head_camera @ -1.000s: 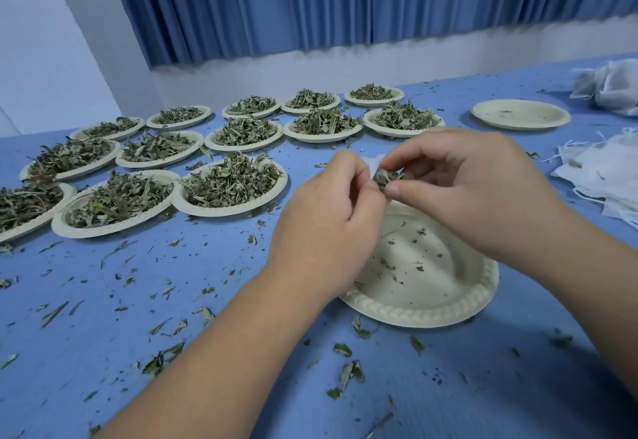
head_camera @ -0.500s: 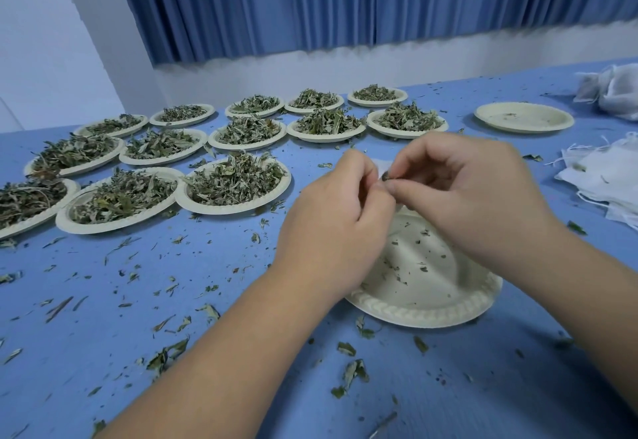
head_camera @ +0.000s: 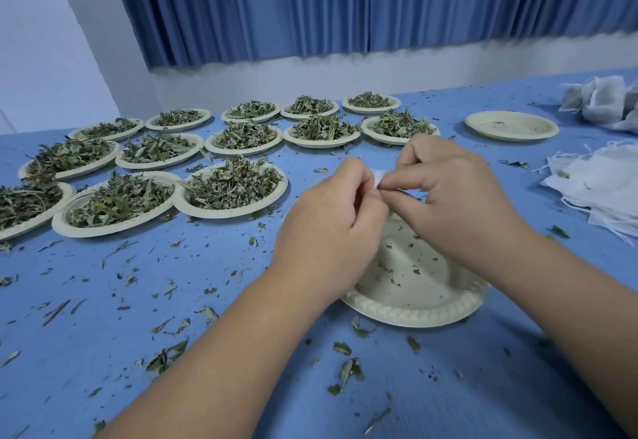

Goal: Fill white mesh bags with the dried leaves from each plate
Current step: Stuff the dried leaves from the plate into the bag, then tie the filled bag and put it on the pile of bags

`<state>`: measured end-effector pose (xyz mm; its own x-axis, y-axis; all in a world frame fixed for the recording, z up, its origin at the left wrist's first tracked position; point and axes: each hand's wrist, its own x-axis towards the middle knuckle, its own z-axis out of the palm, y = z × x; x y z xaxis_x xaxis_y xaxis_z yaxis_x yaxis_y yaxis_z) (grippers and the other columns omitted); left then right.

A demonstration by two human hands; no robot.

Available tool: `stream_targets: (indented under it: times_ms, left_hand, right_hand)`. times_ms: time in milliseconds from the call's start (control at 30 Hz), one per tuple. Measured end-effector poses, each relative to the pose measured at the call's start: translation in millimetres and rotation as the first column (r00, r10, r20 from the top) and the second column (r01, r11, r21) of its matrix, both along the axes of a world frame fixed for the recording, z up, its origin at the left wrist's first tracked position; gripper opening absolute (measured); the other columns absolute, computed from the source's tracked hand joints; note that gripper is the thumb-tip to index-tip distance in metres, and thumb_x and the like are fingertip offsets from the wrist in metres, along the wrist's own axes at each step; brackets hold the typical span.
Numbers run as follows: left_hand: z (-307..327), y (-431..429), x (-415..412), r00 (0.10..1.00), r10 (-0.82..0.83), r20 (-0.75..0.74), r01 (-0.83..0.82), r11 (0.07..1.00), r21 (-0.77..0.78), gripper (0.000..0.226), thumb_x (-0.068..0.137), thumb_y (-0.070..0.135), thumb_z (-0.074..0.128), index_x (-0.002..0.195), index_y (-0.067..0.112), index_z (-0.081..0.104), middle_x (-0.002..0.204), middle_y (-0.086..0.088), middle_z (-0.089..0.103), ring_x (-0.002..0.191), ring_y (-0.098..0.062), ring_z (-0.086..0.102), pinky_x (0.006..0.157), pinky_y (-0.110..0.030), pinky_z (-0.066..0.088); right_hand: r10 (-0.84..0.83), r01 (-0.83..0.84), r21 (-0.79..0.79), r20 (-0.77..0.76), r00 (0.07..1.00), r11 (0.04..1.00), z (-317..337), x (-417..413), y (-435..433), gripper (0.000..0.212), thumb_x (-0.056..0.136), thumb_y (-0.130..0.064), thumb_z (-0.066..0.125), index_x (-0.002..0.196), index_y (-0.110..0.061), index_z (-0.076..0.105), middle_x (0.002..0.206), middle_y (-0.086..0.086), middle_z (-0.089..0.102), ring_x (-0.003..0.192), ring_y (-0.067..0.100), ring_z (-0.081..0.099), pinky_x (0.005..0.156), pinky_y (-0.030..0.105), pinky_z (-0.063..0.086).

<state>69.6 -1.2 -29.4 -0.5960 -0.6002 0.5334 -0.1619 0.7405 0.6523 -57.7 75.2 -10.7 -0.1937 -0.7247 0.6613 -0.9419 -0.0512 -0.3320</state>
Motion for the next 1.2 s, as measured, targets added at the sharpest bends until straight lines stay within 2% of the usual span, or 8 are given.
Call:
stream_targets:
  times_ms: [100, 233, 333, 467, 600, 767, 1100, 1200]
  left_hand:
    - [0, 0, 1, 0.999, -0.030, 0.032, 0.031, 0.999, -0.026, 0.013, 0.084, 0.036, 0.038, 0.075, 0.027, 0.039, 0.055, 0.013, 0.045, 0.053, -0.011, 0.038, 0.051, -0.033, 0.036]
    - [3, -1, 3, 1.000, -0.030, -0.003, 0.030, 0.999, -0.034, 0.013, 0.084, 0.036, 0.038, 0.075, 0.026, 0.040, 0.056, 0.012, 0.046, 0.054, -0.012, 0.038, 0.052, -0.034, 0.036]
    - [4, -2, 4, 0.999, -0.052, 0.005, 0.052, 0.999, -0.018, 0.012, 0.084, 0.034, 0.037, 0.077, 0.026, 0.038, 0.063, 0.008, 0.055, 0.056, -0.015, 0.039, 0.055, -0.038, 0.039]
    - [4, -3, 4, 0.997, -0.082, 0.008, 0.082, 0.996, -0.031, 0.013, 0.085, 0.033, 0.036, 0.073, 0.030, 0.035, 0.059, 0.017, 0.046, 0.055, -0.009, 0.037, 0.054, -0.032, 0.029]
    - [4, -5, 4, 0.995, -0.102, -0.011, 0.101, 0.994, -0.035, 0.014, 0.087, 0.032, 0.036, 0.073, 0.031, 0.036, 0.060, 0.021, 0.047, 0.055, -0.006, 0.039, 0.054, -0.030, 0.028]
    - [3, -15, 8, 0.998, -0.048, -0.043, 0.049, 0.998, 0.024, 0.013, 0.086, 0.033, 0.038, 0.074, 0.028, 0.040, 0.060, 0.012, 0.047, 0.055, -0.007, 0.039, 0.053, -0.028, 0.031]
    - [19, -9, 11, 0.972, -0.038, -0.232, 0.074, 0.986, 0.148, 0.010, 0.086, 0.030, 0.049, 0.077, 0.026, 0.052, 0.067, 0.002, 0.060, 0.053, -0.009, 0.048, 0.049, -0.021, 0.038]
    - [31, 0, 7, 0.939, -0.067, -0.337, 0.139, 0.971, 0.196, 0.011, 0.085, 0.028, 0.049, 0.076, 0.021, 0.051, 0.063, 0.001, 0.056, 0.057, -0.014, 0.049, 0.055, -0.035, 0.045]
  right_hand:
    - [-0.071, 0.072, 0.005, -0.062, 0.996, 0.997, 3, 3, -3, 0.014, 0.079, -0.015, 0.071, 0.065, -0.018, 0.072, 0.070, -0.005, 0.043, 0.072, 0.016, 0.042, 0.059, 0.029, 0.035]
    - [-0.092, 0.073, 0.101, 0.199, 0.976, 0.992, 14, 6, -6, 0.012, 0.066, -0.033, 0.065, 0.056, -0.035, 0.058, 0.074, -0.008, 0.044, 0.067, 0.000, 0.043, 0.058, 0.011, 0.029]
    - [-0.158, 0.110, 0.173, 0.291, 0.944, 0.979, 19, 6, -12, 0.018, 0.053, -0.038, 0.061, 0.066, -0.030, 0.052, 0.085, -0.005, 0.048, 0.071, 0.009, 0.052, 0.058, 0.014, 0.034]
    - [-0.200, 0.020, 0.366, 0.461, 0.865, 0.931, 26, 4, -23, 0.025, 0.068, -0.013, 0.065, 0.088, -0.019, 0.051, 0.099, -0.001, 0.052, 0.052, 0.020, 0.063, 0.044, 0.025, 0.047]
    - [-0.221, 0.012, 0.433, 0.435, 0.873, 0.901, 26, 5, -42, 0.023, 0.077, 0.005, 0.052, 0.080, -0.018, 0.051, 0.085, 0.005, 0.058, 0.041, 0.018, 0.061, 0.046, 0.030, 0.049]
    - [-0.208, -0.003, 0.406, 0.474, 0.856, 0.914, 18, 9, -49, 0.017, 0.074, 0.005, 0.052, 0.080, -0.010, 0.055, 0.069, 0.010, 0.064, 0.053, 0.027, 0.067, 0.056, 0.040, 0.058]
    - [0.144, -0.384, 0.076, 0.846, 0.513, 0.920, 17, -6, -9, 0.016, 0.089, -0.010, 0.063, 0.101, -0.016, 0.072, 0.099, 0.003, 0.073, 0.091, 0.018, 0.070, 0.075, 0.031, 0.057]
    - [0.215, -0.427, 0.019, 0.843, 0.493, 0.904, 16, -10, 7, 0.028, 0.087, -0.020, 0.066, 0.115, -0.021, 0.066, 0.115, -0.003, 0.068, 0.101, 0.015, 0.068, 0.083, 0.031, 0.055]
